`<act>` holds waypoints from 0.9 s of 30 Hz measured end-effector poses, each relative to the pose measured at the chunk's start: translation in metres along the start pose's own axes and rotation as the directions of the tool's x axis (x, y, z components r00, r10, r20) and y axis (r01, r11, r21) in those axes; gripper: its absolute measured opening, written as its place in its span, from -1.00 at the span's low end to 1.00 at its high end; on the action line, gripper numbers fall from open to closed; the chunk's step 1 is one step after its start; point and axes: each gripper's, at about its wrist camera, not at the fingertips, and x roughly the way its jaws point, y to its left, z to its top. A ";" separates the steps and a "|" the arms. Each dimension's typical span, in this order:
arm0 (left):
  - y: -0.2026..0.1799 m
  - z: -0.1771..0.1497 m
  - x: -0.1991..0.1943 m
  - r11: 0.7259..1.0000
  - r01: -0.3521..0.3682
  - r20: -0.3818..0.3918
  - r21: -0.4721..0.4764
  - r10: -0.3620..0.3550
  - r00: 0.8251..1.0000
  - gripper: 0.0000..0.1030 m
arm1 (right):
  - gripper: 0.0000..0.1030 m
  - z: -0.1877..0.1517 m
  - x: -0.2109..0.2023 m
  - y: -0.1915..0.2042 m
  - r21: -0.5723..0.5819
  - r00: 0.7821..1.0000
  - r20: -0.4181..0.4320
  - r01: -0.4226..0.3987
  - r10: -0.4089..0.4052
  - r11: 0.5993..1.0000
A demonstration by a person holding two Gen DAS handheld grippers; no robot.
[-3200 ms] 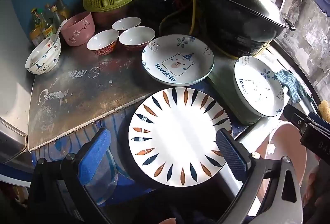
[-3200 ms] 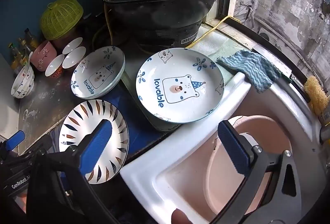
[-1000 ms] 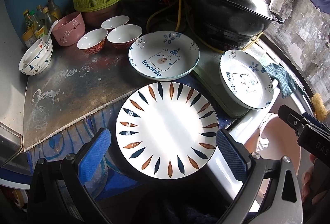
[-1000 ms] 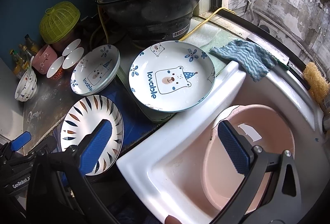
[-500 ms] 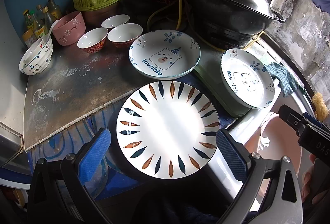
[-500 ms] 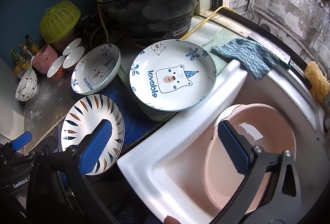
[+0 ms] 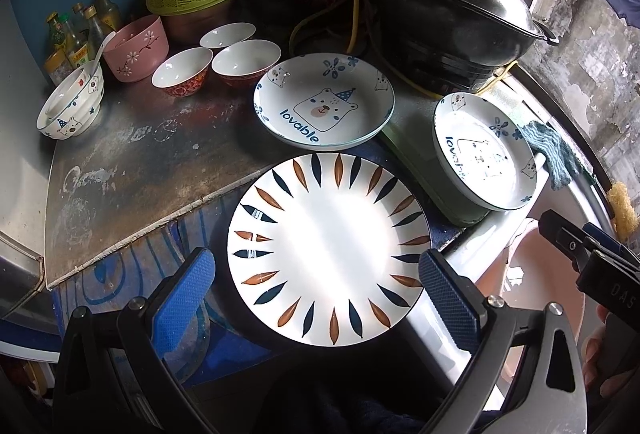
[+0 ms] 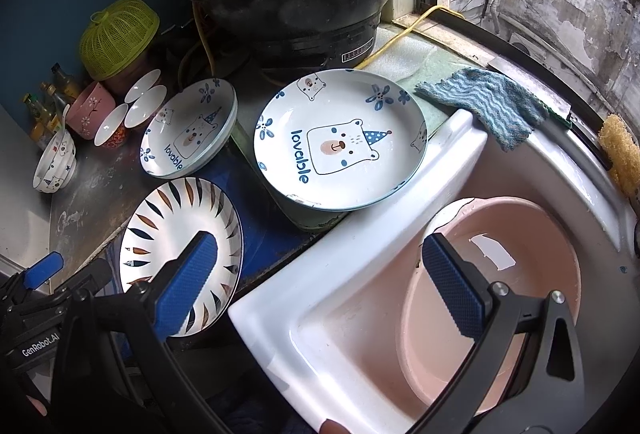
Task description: Organize plates and bowls
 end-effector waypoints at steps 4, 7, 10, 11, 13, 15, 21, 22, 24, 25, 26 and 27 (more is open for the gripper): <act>0.002 0.000 0.003 1.000 0.003 -0.007 -0.006 -0.003 1.000 0.99 | 1.00 0.000 0.004 0.001 -0.009 0.999 -0.009 -0.036 0.035 0.999; 0.003 0.001 0.005 1.000 0.002 -0.011 -0.010 -0.002 1.000 0.99 | 1.00 0.000 0.007 0.002 -0.007 0.998 -0.016 -0.054 0.054 0.999; 0.006 0.001 0.010 1.000 0.006 -0.010 -0.012 -0.006 1.000 0.97 | 1.00 -0.001 0.013 0.002 0.004 0.996 -0.028 -0.090 0.090 0.996; 0.008 0.001 0.012 1.000 0.008 -0.009 -0.015 -0.008 1.000 0.94 | 1.00 -0.001 0.016 0.002 0.009 0.994 -0.034 -0.102 0.102 0.995; 0.014 0.001 0.019 0.999 0.026 -0.019 -0.033 -0.026 0.999 0.85 | 0.96 -0.002 0.023 0.003 0.019 0.989 -0.048 -0.139 0.140 0.990; 0.022 -0.001 0.026 0.997 0.047 -0.027 -0.055 -0.049 0.998 0.84 | 0.82 -0.003 0.030 0.006 0.018 0.983 -0.061 -0.173 0.174 0.985; 0.048 -0.007 0.052 0.989 0.095 -0.036 -0.111 -0.100 0.994 0.75 | 0.64 -0.005 0.063 0.013 0.038 0.941 -0.124 -0.312 0.315 0.949; 0.055 -0.008 0.058 0.987 0.099 -0.037 -0.124 -0.104 0.994 0.71 | 0.61 -0.005 0.070 0.014 0.042 0.930 -0.137 -0.338 0.341 0.940; 0.067 -0.009 0.068 0.982 0.101 -0.048 -0.159 -0.110 0.993 0.62 | 0.45 -0.007 0.085 0.020 0.045 0.910 -0.180 -0.371 0.373 0.928; 0.073 -0.010 0.073 0.979 0.104 -0.053 -0.178 -0.115 0.992 0.56 | 0.32 -0.009 0.092 0.022 0.047 0.901 -0.200 -0.383 0.385 0.922; 0.079 -0.011 0.077 0.976 0.101 -0.060 -0.192 -0.115 0.992 0.51 | 0.16 -0.011 0.097 0.025 0.048 0.896 -0.218 -0.387 0.387 0.921; 0.083 -0.012 0.083 0.974 0.098 -0.070 -0.203 -0.114 0.991 0.32 | 0.06 -0.013 0.103 0.027 0.044 0.893 -0.236 -0.384 0.383 0.922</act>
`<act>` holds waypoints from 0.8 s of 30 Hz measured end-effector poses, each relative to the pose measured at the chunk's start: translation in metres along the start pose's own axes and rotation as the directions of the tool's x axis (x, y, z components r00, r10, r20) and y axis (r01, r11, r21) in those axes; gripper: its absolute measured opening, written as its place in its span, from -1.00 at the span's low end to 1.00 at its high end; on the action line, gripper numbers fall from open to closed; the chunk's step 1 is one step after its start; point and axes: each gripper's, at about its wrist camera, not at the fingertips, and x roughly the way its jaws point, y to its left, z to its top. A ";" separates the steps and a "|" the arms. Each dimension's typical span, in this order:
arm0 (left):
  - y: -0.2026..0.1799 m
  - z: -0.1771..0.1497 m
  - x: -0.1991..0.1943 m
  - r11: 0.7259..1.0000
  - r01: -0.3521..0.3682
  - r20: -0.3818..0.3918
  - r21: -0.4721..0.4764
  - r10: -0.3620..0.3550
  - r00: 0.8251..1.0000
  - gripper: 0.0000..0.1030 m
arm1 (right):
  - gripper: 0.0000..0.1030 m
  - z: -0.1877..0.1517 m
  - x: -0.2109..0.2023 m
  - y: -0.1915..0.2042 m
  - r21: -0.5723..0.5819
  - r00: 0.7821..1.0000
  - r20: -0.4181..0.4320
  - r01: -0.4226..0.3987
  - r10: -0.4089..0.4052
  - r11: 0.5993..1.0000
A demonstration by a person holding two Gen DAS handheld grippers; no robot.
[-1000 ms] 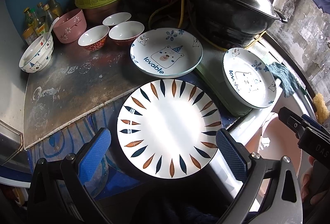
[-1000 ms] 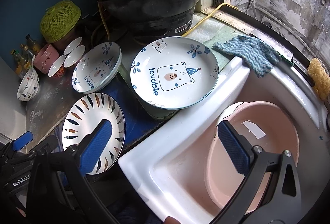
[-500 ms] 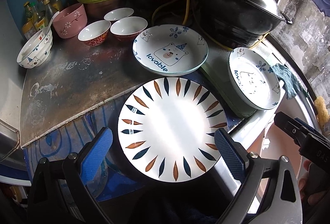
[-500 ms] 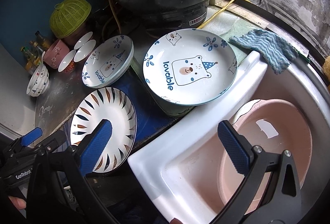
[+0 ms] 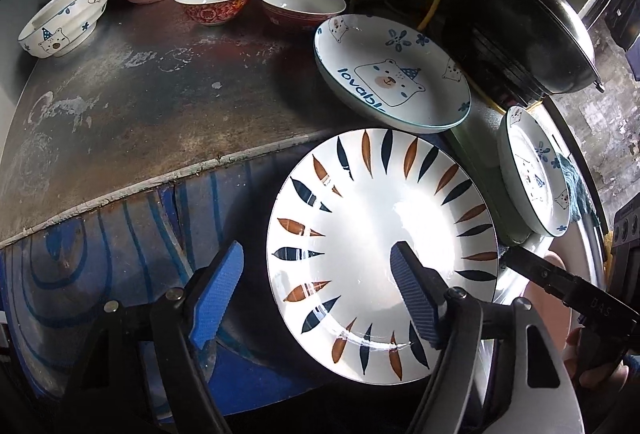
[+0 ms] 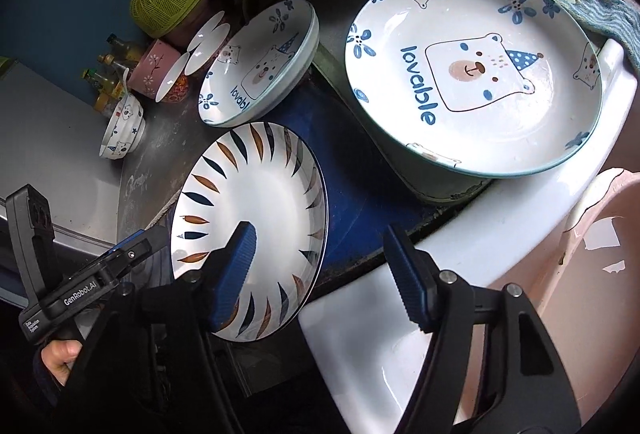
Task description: Organize plates and bowls
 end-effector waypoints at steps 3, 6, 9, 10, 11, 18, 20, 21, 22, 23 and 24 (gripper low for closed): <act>0.011 0.002 0.016 1.000 0.001 -0.046 -0.020 -0.002 0.999 -0.29 | -0.30 0.000 0.012 0.000 -0.009 0.999 -0.033 0.000 0.000 1.000; 0.021 0.002 0.026 0.999 0.016 -0.067 -0.051 -0.019 0.998 -0.33 | -0.44 0.001 0.019 0.000 -0.015 0.999 -0.046 0.003 -0.004 1.000; 0.023 0.005 0.034 0.997 0.038 -0.079 -0.059 -0.043 0.996 -0.49 | -0.63 0.004 0.025 -0.001 -0.012 0.998 -0.056 0.012 -0.013 1.000; 0.023 0.005 0.035 0.997 0.048 -0.082 -0.059 -0.053 0.995 -0.56 | -0.65 0.004 0.026 -0.002 -0.009 0.998 -0.060 0.012 -0.013 1.000; 0.023 0.007 0.038 0.997 0.049 -0.085 -0.058 -0.054 0.995 -0.56 | -0.71 0.004 0.028 -0.003 -0.006 0.998 -0.063 0.013 -0.013 1.000; 0.033 0.012 0.048 0.991 0.099 -0.109 -0.091 -0.109 0.988 -0.74 | -0.84 0.004 0.033 -0.004 0.004 0.997 -0.079 0.018 -0.018 1.000; 0.033 0.015 0.049 0.991 0.110 -0.122 -0.081 -0.120 0.985 -0.74 | -0.83 0.005 0.033 -0.004 0.001 0.997 -0.080 0.022 -0.022 1.000; 0.033 0.015 0.050 0.991 0.116 -0.125 -0.073 -0.125 0.984 -0.74 | -0.83 0.005 0.033 -0.003 0.000 0.997 -0.079 0.023 -0.023 1.000; 0.034 0.015 0.049 0.990 0.124 -0.122 -0.070 -0.132 0.984 -0.76 | -0.83 0.005 0.033 -0.004 0.001 0.997 -0.078 0.023 -0.023 1.000; 0.034 0.015 0.048 0.989 0.130 -0.117 -0.072 -0.138 0.984 -0.77 | -0.83 0.005 0.033 -0.003 0.001 0.997 -0.077 0.025 -0.025 1.000; 0.034 0.015 0.046 0.988 0.136 -0.113 -0.072 -0.144 0.983 -0.78 | -0.83 0.004 0.033 -0.003 -0.001 0.997 -0.075 0.027 -0.027 1.000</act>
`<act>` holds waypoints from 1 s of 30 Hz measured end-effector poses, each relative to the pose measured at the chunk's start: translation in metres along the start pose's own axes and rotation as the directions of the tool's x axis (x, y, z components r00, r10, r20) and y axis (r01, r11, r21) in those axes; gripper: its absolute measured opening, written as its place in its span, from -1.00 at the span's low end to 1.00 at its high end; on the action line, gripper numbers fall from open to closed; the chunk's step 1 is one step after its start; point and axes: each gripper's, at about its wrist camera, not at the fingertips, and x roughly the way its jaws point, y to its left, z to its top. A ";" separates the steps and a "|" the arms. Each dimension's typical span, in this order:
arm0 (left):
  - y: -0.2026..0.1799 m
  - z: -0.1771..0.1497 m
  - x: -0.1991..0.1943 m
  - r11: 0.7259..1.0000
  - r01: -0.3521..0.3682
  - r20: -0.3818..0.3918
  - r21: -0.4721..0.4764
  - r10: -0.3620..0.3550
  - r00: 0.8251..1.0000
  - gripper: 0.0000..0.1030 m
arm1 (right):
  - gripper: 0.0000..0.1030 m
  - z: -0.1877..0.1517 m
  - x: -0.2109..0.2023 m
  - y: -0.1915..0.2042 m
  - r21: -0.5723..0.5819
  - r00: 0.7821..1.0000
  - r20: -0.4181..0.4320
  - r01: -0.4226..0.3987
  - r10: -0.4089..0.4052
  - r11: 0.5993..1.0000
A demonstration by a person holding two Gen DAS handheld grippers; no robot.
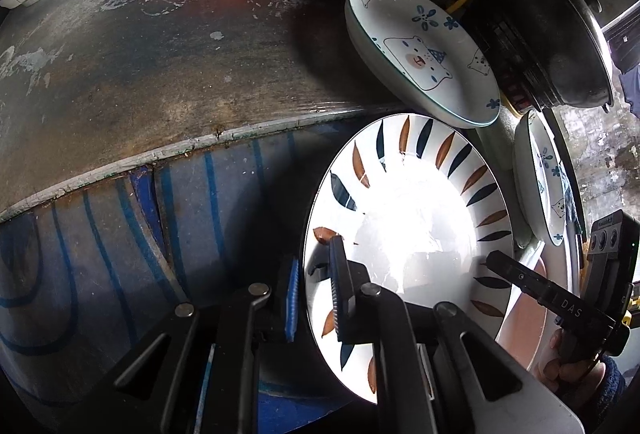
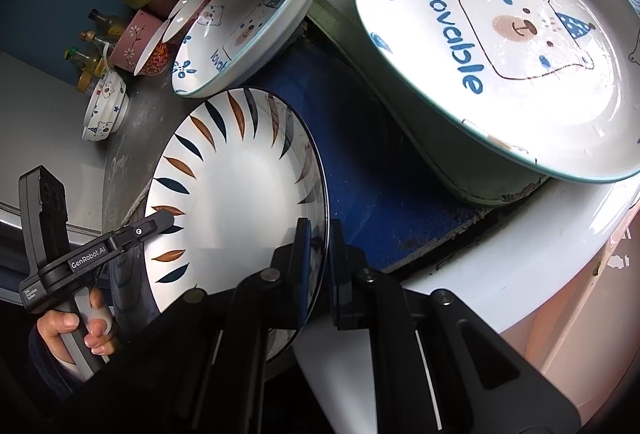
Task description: Organize plates and bowls
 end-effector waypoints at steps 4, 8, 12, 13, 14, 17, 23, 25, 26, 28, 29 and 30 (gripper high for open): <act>-0.005 -0.003 -0.004 1.000 0.016 0.002 0.021 -0.016 1.000 -0.79 | -0.82 0.000 -0.004 0.000 -0.002 1.000 0.017 0.010 -0.010 1.000; -0.009 -0.007 -0.008 0.999 0.018 0.007 0.035 -0.019 1.000 -0.79 | -0.82 0.002 -0.013 0.005 -0.028 0.999 0.045 0.032 -0.030 0.999; -0.013 -0.012 -0.017 0.998 0.008 0.029 0.065 -0.010 1.000 -0.79 | -0.82 0.002 -0.018 0.007 -0.042 0.998 0.054 0.033 -0.030 0.999; -0.014 -0.012 -0.019 0.998 0.007 0.032 0.068 -0.009 0.999 -0.79 | -0.82 0.001 -0.018 0.008 -0.044 0.998 0.056 0.032 -0.029 0.999; -0.014 -0.012 -0.020 0.998 0.007 0.034 0.070 -0.010 0.999 -0.79 | -0.82 0.001 -0.019 0.009 -0.047 0.998 0.059 0.032 -0.030 0.998; -0.012 -0.012 -0.024 0.997 0.006 0.038 0.071 -0.009 0.999 -0.79 | -0.82 0.002 -0.021 0.012 -0.054 0.997 0.066 0.033 -0.030 0.998; -0.012 -0.012 -0.035 0.997 -0.006 0.063 0.073 0.002 0.998 -0.79 | -0.82 0.001 -0.025 0.019 -0.067 0.997 0.077 0.015 -0.010 0.998; -0.012 -0.012 -0.040 0.997 -0.014 0.073 0.072 0.009 0.997 -0.79 | -0.82 0.001 -0.026 0.021 -0.068 0.997 0.079 0.007 -0.002 0.998; -0.012 -0.012 -0.042 0.997 -0.018 0.077 0.072 0.013 0.997 -0.79 | -0.82 0.001 -0.026 0.023 -0.069 0.997 0.079 0.003 0.002 0.998; -0.008 -0.013 -0.048 0.998 -0.022 0.086 0.067 0.016 0.996 -0.79 | -0.82 0.000 -0.027 0.026 -0.071 0.997 0.081 -0.005 0.010 0.997; -0.007 -0.013 -0.051 0.998 -0.026 0.091 0.064 0.020 0.996 -0.79 | -0.82 0.000 -0.027 0.028 -0.073 0.997 0.079 -0.009 0.014 0.997; -0.004 -0.014 -0.054 0.998 -0.028 0.096 0.059 0.022 0.995 -0.79 | -0.82 -0.001 -0.027 0.031 -0.078 0.997 0.079 -0.012 0.018 0.997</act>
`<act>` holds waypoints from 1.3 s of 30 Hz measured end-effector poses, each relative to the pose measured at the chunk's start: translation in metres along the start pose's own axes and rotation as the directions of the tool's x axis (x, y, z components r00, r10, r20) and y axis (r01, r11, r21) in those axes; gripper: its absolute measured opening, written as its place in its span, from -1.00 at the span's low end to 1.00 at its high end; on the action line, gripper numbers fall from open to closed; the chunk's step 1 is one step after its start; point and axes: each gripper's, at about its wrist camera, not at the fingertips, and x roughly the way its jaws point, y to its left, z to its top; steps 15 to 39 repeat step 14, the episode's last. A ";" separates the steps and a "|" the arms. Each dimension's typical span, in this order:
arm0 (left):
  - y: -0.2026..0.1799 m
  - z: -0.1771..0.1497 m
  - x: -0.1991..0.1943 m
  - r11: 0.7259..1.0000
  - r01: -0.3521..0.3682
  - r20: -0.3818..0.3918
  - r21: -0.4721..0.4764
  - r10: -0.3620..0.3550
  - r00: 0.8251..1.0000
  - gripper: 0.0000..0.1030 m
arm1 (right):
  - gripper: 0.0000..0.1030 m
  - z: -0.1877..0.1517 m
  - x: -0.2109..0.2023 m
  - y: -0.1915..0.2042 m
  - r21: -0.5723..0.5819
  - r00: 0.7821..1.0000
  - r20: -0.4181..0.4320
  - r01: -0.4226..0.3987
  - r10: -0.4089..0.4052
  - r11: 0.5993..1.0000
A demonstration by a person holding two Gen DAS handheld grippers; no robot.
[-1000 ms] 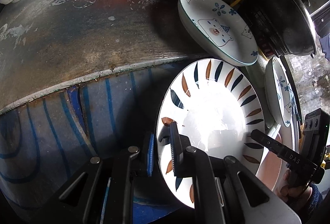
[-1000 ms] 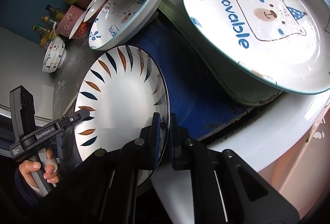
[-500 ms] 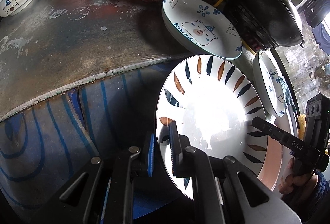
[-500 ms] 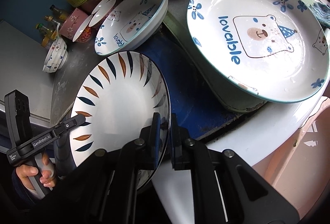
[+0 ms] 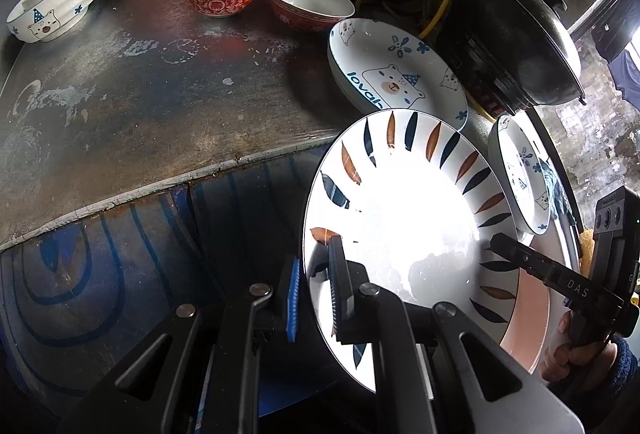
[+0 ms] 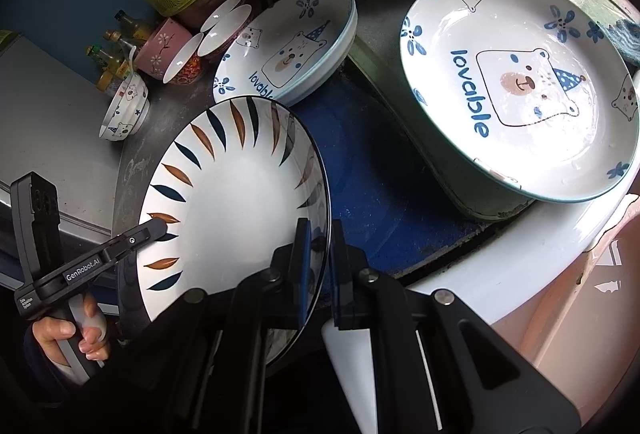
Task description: Organize plates and bowls
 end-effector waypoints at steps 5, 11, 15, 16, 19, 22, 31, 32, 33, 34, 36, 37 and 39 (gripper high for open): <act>0.015 -0.004 -0.016 1.000 -0.018 0.024 -0.026 0.019 1.000 -0.79 | -0.82 -0.001 0.002 0.017 -0.030 1.000 -0.005 -0.021 0.021 0.999; 0.038 -0.008 -0.035 0.998 -0.040 0.055 -0.056 0.043 0.998 -0.79 | -0.82 -0.002 0.011 0.045 -0.073 0.999 -0.009 -0.044 0.043 0.996; 0.052 -0.008 -0.044 0.996 -0.048 0.071 -0.069 0.053 0.996 -0.79 | -0.82 -0.002 0.018 0.062 -0.091 0.999 -0.008 -0.051 0.051 0.995; 0.052 -0.008 -0.044 0.996 -0.048 0.071 -0.069 0.053 0.996 -0.79 | -0.82 -0.002 0.018 0.062 -0.091 0.999 -0.008 -0.051 0.051 0.995; 0.052 -0.008 -0.044 0.996 -0.048 0.071 -0.069 0.053 0.996 -0.79 | -0.82 -0.002 0.018 0.062 -0.091 0.999 -0.008 -0.051 0.051 0.995; 0.052 -0.008 -0.044 0.996 -0.048 0.071 -0.069 0.053 0.996 -0.79 | -0.82 -0.002 0.018 0.062 -0.091 0.999 -0.008 -0.051 0.051 0.995; 0.052 -0.008 -0.044 0.996 -0.048 0.071 -0.069 0.053 0.996 -0.79 | -0.82 -0.002 0.018 0.062 -0.091 0.999 -0.008 -0.051 0.051 0.995; 0.052 -0.008 -0.044 0.996 -0.048 0.071 -0.069 0.053 0.996 -0.79 | -0.82 -0.002 0.018 0.062 -0.091 0.999 -0.008 -0.051 0.051 0.995; 0.052 -0.008 -0.044 0.996 -0.048 0.071 -0.069 0.053 0.996 -0.79 | -0.82 -0.002 0.018 0.062 -0.091 0.999 -0.008 -0.051 0.051 0.995; 0.052 -0.008 -0.044 0.996 -0.048 0.071 -0.069 0.053 0.996 -0.79 | -0.82 -0.002 0.018 0.062 -0.091 0.999 -0.008 -0.051 0.051 0.995; 0.052 -0.008 -0.044 0.996 -0.048 0.071 -0.069 0.053 0.996 -0.79 | -0.82 -0.002 0.018 0.062 -0.091 0.999 -0.008 -0.051 0.051 0.995; 0.052 -0.008 -0.044 0.996 -0.048 0.071 -0.069 0.053 0.996 -0.79 | -0.82 -0.002 0.018 0.062 -0.091 0.999 -0.008 -0.051 0.051 0.995; 0.052 -0.008 -0.044 0.996 -0.048 0.071 -0.069 0.053 0.996 -0.79 | -0.82 -0.002 0.018 0.062 -0.091 0.999 -0.008 -0.051 0.051 0.995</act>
